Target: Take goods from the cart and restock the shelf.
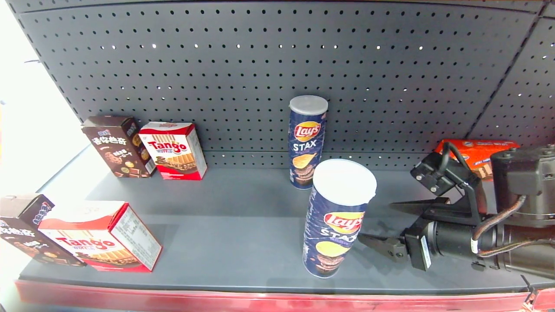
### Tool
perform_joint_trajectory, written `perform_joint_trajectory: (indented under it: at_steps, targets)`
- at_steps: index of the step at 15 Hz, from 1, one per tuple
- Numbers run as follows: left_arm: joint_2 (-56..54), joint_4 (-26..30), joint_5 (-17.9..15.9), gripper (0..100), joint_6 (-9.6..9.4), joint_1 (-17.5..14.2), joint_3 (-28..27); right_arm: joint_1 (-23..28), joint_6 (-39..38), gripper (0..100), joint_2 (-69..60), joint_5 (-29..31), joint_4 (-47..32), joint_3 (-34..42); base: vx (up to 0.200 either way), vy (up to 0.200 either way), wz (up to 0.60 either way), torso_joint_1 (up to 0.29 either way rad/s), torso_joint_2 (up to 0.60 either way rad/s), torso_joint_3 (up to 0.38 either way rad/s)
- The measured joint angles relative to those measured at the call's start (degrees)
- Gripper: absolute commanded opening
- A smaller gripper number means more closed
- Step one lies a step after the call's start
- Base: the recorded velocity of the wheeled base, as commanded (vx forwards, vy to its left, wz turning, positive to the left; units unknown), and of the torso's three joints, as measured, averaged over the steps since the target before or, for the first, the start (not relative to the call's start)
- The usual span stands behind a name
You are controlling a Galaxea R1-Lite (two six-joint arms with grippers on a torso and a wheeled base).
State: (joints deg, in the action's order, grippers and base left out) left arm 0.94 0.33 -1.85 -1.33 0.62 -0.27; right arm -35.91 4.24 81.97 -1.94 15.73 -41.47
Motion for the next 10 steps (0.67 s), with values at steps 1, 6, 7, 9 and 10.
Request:
perform_joint_trajectory:
  at_steps: [1,6,7,9,10]
  targets:
    - [0.0,0.0,0.0,100,0.02,0.0,0.0,-0.3,0.0,100,0.6,0.0,0.0,-0.4,0.0,0.0,0.0,0.0,0.0,0.0]
    - [0.0,0.0,-0.1,100,0.02,0.0,0.0,-1.3,0.0,100,2.2,0.0,0.0,-1.5,0.0,0.0,0.0,0.0,0.0,0.0]
    - [0.0,0.0,-0.1,100,0.0,0.0,0.0,-1.3,0.0,100,2.2,0.0,0.0,-1.5,0.0,0.0,0.0,0.0,0.0,0.0]
    - [0.0,0.0,-0.1,100,0.0,0.0,0.0,-1.3,0.0,100,2.1,0.0,0.0,-1.2,0.0,0.0,0.0,0.0,0.0,0.0]
    - [0.0,0.1,-0.1,100,0.0,0.0,0.0,-1.3,0.0,100,2.0,0.0,0.0,-1.2,0.0,0.0,0.0,0.0,0.0,0.0]
